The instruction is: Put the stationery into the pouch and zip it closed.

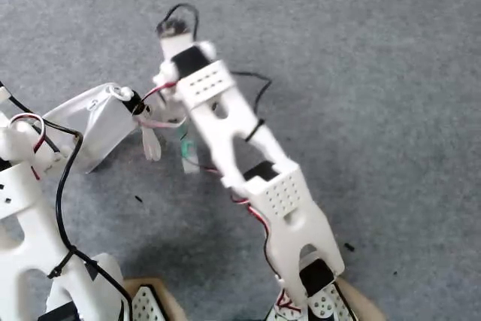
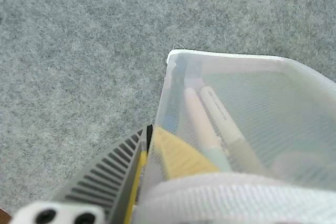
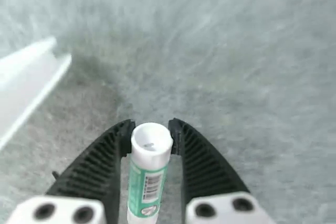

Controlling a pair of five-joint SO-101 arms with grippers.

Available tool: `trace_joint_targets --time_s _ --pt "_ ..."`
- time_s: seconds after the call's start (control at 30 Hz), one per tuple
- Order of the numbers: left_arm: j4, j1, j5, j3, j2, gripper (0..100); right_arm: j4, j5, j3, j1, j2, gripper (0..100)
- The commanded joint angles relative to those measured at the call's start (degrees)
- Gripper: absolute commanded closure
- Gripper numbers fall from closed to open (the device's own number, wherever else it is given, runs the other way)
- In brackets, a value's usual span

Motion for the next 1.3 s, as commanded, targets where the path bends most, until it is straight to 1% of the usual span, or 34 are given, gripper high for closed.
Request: trace_joint_targets --time_s 0.0,0.13,0.3,0.4,0.47,0.63,0.7,0.97,1.1,1.27 --pt "-0.79 -0.66 0.18 -0.04 -0.26 97 3.52 0.62 -11.74 5.1 -0.66 98.7" --pt "-0.79 -0.66 0.18 0.04 -0.26 97 3.87 1.05 -20.26 9.67 -1.54 98.7" --pt "-0.79 -0.66 0.18 0.04 -0.26 97 2.81 10.37 -28.26 10.37 -5.67 98.7" --pt "-0.79 -0.57 0.18 0.04 -0.26 97 2.81 13.54 -35.65 9.41 -6.9 98.7" --pt "-0.79 -0.57 0.18 0.04 -0.18 97 2.73 13.63 -38.99 9.23 -7.16 98.7" --pt "-0.79 -0.4 0.18 -0.04 -0.18 97 1.93 13.63 -38.55 9.49 -9.01 98.7" --pt "-0.79 1.54 0.18 -0.04 -0.44 97 1.67 13.63 -38.55 9.49 -10.07 98.7" --pt "-0.44 13.05 0.0 -0.48 -0.62 97 1.67 13.63 -38.55 9.23 -17.98 98.7" --pt "0.62 19.21 -2.37 -0.4 -0.53 97 1.67 13.54 -38.55 9.14 -22.55 98.7" --pt "0.62 24.75 -2.55 -0.13 -0.53 97 1.67 13.54 -38.46 6.15 -26.68 98.7"
